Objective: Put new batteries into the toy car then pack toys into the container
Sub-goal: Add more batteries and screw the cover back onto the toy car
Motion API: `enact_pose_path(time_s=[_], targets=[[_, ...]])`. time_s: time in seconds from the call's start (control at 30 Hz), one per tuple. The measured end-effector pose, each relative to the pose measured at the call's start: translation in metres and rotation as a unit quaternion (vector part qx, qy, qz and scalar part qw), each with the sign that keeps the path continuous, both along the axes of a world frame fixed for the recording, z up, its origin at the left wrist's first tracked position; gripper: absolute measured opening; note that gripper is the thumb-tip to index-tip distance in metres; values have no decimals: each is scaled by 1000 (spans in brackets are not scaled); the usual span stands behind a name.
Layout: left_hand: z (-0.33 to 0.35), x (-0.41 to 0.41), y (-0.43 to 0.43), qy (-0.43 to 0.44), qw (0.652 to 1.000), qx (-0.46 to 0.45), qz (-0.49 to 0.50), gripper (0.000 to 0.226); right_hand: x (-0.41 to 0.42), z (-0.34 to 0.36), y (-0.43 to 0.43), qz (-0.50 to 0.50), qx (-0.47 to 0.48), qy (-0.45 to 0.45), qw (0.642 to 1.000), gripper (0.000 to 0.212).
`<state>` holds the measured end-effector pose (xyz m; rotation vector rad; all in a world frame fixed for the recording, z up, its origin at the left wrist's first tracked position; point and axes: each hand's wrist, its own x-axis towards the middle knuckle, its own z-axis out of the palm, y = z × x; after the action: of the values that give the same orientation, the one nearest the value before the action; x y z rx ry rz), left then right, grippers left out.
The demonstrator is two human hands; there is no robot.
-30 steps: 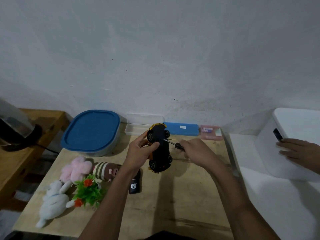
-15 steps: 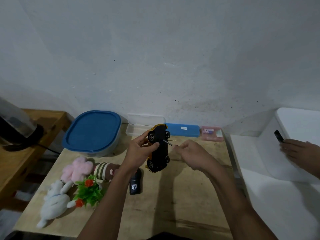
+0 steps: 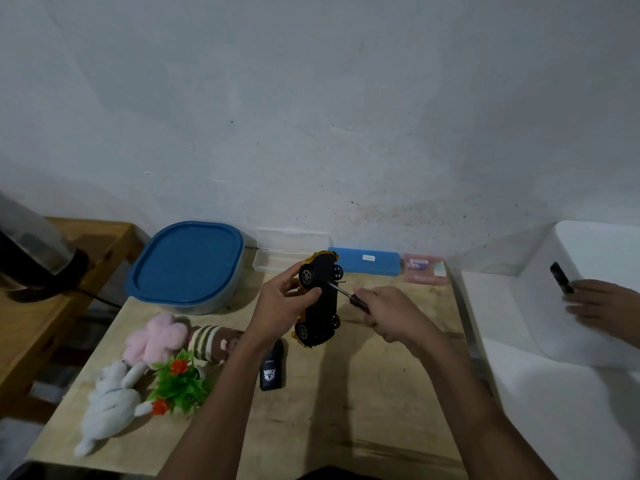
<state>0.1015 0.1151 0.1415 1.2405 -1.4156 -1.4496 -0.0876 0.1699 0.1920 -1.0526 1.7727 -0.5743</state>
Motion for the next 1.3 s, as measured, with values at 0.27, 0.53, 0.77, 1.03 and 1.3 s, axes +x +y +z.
enact_pose_path(time_s=[0.27, 0.53, 0.77, 1.03, 1.3], targets=[[2, 0, -2, 0, 1000, 2, 4, 54, -7, -2, -2, 52, -94, 164, 981, 23], [-1, 1, -2, -5, 1000, 21, -1, 52, 0, 2, 1, 21, -42, 63, 997, 42], [8, 4, -1, 3, 1000, 23, -6, 47, -8, 4, 1, 54, -59, 103, 991, 24], [4, 0, -3, -9, 999, 28, -20, 52, -4, -8, -1, 42, -51, 110, 992, 47], [13, 1, -6, 11, 1000, 23, -2, 48, -8, -13, -1, 46, -120, 129, 983, 24]])
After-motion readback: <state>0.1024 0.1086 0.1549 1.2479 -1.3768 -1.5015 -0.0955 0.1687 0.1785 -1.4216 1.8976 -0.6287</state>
